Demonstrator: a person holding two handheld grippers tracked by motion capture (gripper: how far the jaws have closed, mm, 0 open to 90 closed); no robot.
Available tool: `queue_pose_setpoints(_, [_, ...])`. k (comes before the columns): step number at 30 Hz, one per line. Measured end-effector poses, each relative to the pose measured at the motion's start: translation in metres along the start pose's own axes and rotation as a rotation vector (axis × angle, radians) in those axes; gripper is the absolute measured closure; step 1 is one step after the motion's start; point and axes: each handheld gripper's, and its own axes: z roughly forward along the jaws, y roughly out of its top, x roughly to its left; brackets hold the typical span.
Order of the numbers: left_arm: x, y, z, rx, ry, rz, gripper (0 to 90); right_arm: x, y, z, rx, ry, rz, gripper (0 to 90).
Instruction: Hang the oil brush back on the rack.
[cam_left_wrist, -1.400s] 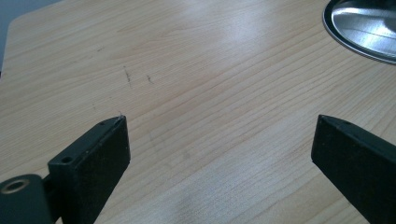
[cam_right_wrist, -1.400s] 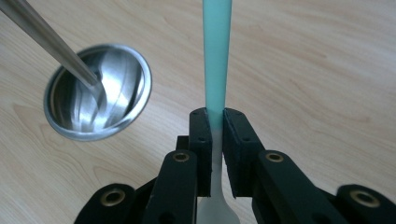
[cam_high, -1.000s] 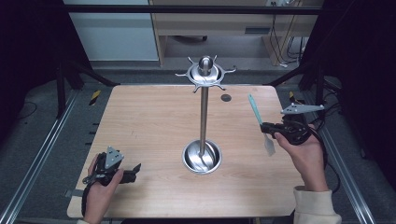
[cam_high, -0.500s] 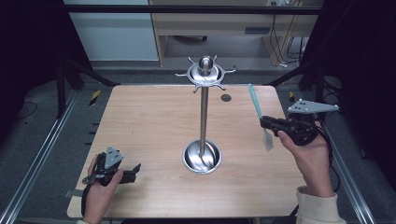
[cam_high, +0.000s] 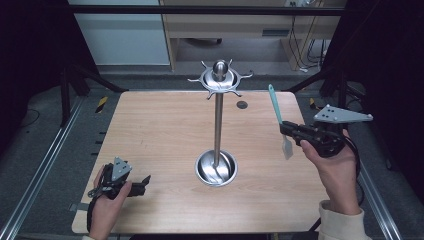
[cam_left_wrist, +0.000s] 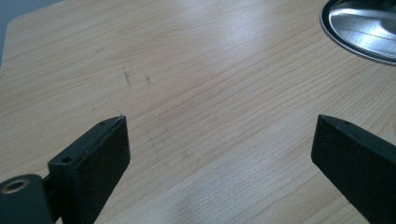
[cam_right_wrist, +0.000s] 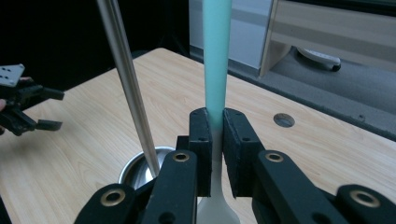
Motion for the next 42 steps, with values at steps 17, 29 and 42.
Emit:
queue_pose_setpoints(17, [0.001,0.0,0.0,0.0,0.005,-0.004,4.1,0.032,0.009,-0.014,-0.105,0.038,-0.057,82.4])
queue_pose_setpoints(29, [0.001,0.0,0.0,0.001,0.004,-0.005,4.1,0.058,0.009,-0.003,-0.125,0.046,-0.097,82.4])
queue_pose_setpoints(42, [0.0,0.0,0.0,0.004,-0.001,-0.002,4.1,0.067,0.012,-0.003,-0.135,0.072,-0.126,82.4])
